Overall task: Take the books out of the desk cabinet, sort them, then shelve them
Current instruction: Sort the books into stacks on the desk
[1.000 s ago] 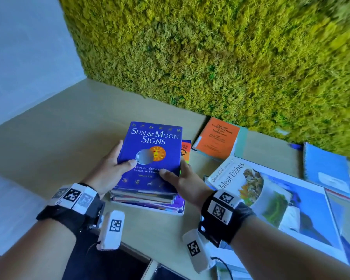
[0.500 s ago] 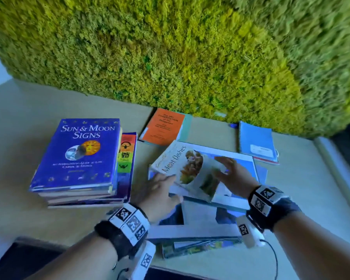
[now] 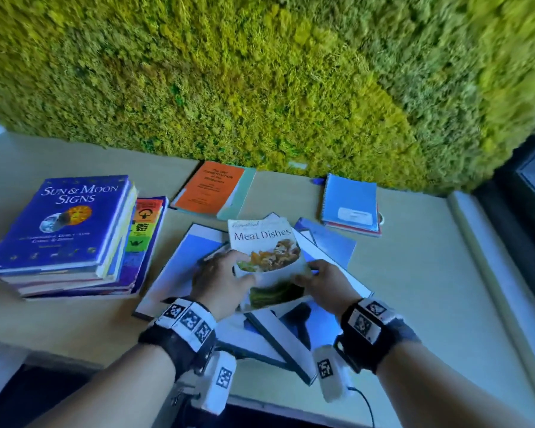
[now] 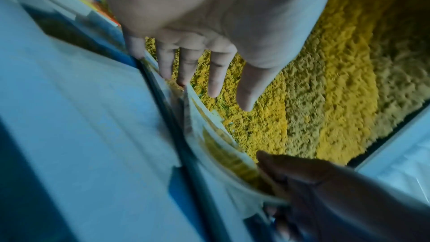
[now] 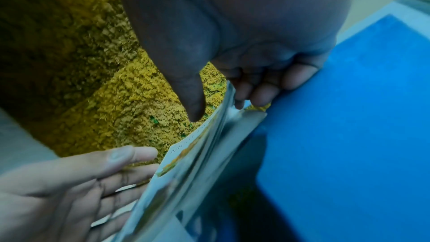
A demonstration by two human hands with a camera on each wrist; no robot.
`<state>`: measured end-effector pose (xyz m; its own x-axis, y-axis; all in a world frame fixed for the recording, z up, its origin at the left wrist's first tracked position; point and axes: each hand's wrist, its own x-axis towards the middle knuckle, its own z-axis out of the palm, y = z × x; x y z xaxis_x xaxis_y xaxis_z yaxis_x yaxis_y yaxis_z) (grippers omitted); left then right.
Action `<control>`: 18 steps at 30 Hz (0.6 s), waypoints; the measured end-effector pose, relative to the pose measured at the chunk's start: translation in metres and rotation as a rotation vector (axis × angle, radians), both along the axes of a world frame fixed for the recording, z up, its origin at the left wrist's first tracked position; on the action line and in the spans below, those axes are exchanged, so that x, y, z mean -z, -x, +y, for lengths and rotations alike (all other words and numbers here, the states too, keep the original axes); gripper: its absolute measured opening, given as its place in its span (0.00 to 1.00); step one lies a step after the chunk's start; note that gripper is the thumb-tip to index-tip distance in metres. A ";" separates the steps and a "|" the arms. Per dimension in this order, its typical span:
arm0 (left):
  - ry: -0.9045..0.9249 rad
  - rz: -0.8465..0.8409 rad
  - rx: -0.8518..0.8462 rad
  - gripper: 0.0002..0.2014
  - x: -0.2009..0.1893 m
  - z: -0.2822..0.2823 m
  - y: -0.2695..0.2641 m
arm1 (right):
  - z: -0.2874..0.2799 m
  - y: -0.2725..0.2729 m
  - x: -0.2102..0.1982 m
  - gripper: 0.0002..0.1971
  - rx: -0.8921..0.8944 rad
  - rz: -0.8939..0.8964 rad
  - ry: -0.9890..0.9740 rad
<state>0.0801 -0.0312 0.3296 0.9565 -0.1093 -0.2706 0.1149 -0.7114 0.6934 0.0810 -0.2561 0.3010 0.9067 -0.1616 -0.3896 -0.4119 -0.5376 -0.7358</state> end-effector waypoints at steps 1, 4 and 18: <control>0.089 -0.005 -0.054 0.27 0.003 0.000 -0.002 | -0.002 0.001 0.000 0.19 0.016 -0.004 -0.043; 0.284 -0.023 -0.156 0.28 -0.001 -0.007 -0.004 | -0.007 0.003 -0.001 0.16 0.066 0.002 -0.220; 1.012 0.203 -0.165 0.24 -0.019 0.011 -0.085 | 0.003 -0.016 -0.039 0.15 0.120 -0.200 -0.608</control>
<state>0.1650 -0.0203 0.3487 0.9269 -0.2467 -0.2828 0.3389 0.2264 0.9132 0.0973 -0.2535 0.3397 0.9606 -0.0705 -0.2687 -0.2665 0.0399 -0.9630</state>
